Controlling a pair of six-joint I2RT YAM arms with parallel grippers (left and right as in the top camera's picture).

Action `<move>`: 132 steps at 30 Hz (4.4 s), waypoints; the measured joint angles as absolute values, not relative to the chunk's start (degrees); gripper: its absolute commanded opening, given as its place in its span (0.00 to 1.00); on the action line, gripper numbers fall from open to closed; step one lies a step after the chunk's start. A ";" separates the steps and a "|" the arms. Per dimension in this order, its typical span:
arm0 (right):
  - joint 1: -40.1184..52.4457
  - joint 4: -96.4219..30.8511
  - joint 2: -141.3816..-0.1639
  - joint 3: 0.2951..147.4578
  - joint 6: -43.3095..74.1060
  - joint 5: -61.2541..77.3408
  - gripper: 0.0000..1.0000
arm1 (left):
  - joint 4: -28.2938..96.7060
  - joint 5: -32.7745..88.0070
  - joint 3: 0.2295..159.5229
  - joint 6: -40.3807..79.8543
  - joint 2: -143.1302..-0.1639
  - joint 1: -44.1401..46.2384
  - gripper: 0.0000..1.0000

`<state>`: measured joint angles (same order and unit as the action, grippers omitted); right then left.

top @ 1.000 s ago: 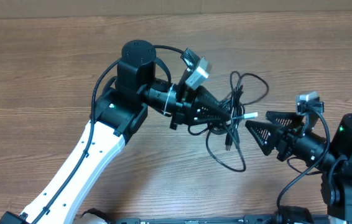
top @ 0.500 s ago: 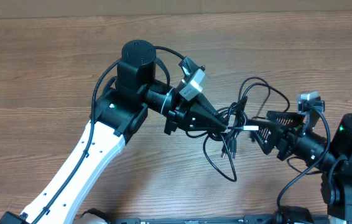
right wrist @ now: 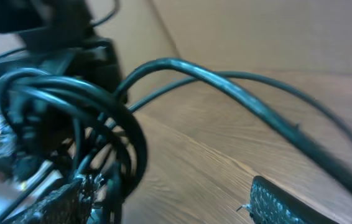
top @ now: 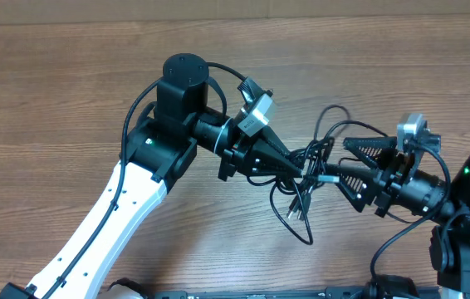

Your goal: Untangle cables

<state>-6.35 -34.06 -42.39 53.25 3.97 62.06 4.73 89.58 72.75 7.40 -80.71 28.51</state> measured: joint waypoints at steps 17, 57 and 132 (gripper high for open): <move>-6.33 -28.18 -42.37 53.25 -0.27 80.29 0.47 | 4.75 89.56 72.75 6.81 -80.71 30.44 0.04; -6.35 -31.29 -42.59 53.23 0.80 82.78 0.04 | 9.08 70.54 72.75 7.60 -80.68 31.16 0.04; -3.75 -31.90 -41.28 53.23 11.68 28.25 0.04 | 12.45 61.17 72.75 9.06 -81.93 35.92 0.04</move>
<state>-3.75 -31.90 -41.28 53.23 11.68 28.25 12.45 61.17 72.75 9.06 -81.93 35.92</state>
